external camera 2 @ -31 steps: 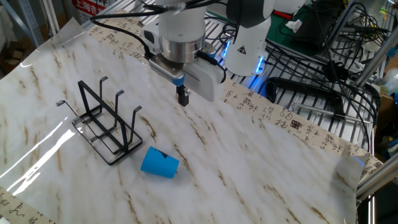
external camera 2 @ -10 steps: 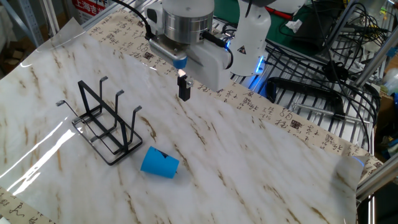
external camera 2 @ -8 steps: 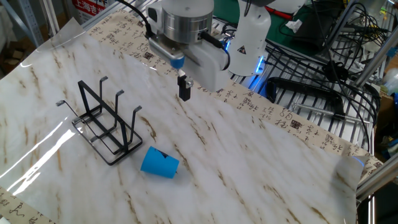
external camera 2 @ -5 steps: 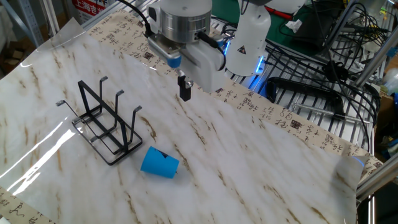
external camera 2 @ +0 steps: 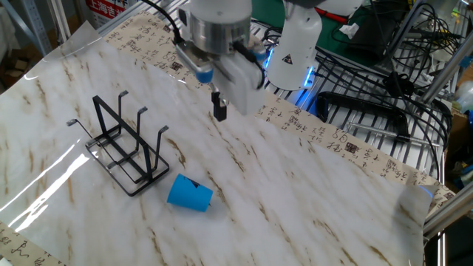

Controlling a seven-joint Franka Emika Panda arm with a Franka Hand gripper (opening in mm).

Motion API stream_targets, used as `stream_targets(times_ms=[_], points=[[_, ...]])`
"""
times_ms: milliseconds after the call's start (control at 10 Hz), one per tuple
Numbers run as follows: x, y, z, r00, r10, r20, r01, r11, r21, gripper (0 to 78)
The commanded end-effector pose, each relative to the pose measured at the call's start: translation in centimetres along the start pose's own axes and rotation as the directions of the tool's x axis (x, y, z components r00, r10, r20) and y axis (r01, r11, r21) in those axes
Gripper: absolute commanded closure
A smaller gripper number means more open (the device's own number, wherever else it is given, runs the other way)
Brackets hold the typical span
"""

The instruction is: Put the cup on the cup rack

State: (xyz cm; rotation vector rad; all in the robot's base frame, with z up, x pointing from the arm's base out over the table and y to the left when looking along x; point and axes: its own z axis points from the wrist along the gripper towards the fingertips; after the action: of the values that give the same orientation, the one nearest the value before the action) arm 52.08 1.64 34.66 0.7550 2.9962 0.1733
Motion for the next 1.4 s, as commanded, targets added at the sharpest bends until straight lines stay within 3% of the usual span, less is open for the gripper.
stream_targets(times_ms=[100,300,400,700,1100,1400], points=[[-0.4,2.5,2.5,0.996,0.087,0.023,-0.088,0.995,0.039,77.6],[-0.4,3.3,4.5,0.993,0.115,0.039,-0.117,0.991,0.059,77.6],[-0.2,3.8,7.1,0.985,0.161,0.068,-0.166,0.983,0.082,77.6],[-0.1,4.1,10.7,0.974,0.215,0.074,-0.220,0.973,0.070,77.6],[-0.8,3.7,13.9,0.960,0.270,0.080,-0.275,0.960,0.058,77.6],[-1.2,3.8,16.3,0.935,0.342,0.095,-0.347,0.937,0.049,77.6]])
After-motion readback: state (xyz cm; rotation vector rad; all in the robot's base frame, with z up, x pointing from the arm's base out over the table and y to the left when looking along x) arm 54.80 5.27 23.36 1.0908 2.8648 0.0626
